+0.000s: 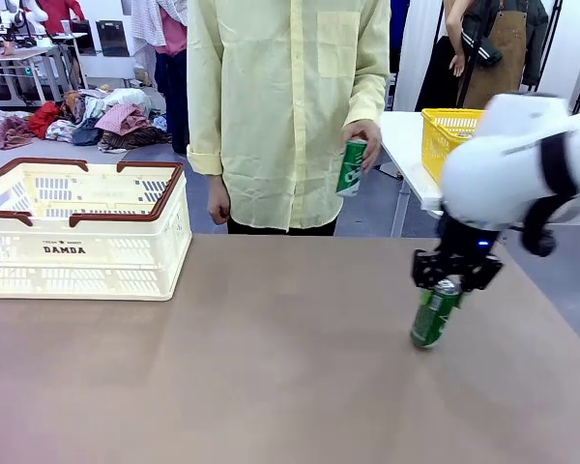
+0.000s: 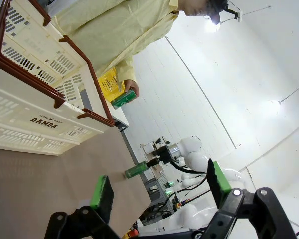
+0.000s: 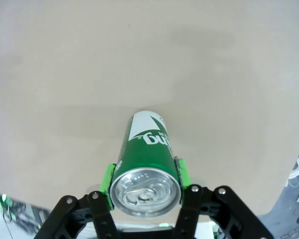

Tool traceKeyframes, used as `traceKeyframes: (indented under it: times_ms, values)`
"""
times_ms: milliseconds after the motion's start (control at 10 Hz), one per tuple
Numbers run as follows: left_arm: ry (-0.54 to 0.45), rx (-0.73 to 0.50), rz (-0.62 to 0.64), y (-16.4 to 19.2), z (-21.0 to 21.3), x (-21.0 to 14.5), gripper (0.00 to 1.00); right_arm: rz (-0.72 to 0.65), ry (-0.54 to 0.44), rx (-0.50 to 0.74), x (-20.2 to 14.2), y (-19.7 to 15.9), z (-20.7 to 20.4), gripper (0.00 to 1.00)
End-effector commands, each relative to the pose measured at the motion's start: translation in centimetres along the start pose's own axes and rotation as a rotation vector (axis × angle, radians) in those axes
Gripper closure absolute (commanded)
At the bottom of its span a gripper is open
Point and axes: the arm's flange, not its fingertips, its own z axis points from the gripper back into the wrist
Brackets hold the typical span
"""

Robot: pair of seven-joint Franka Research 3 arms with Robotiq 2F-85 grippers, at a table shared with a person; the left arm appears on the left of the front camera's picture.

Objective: Place the drinks into the Shopping basket.
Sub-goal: Pick up one drink and place it into the Shopping basket.

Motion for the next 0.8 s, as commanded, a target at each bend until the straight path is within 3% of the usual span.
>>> traceKeyframes:
  times_ms: [0,300,700]
  values:
    - [-0.01,-0.018,0.006,-0.4,0.1,0.1,0.0,0.121,0.081,0.153,-6.2,-5.4,6.2,1.0]
    - [-0.01,-0.018,0.006,-0.4,0.1,0.1,0.0,0.127,0.131,0.194,-15.7,-12.6,13.3,1.0]
    - [-0.01,-0.018,0.006,-0.4,0.1,0.1,0.0,0.085,0.083,0.235,-18.5,-16.4,13.7,1.0]
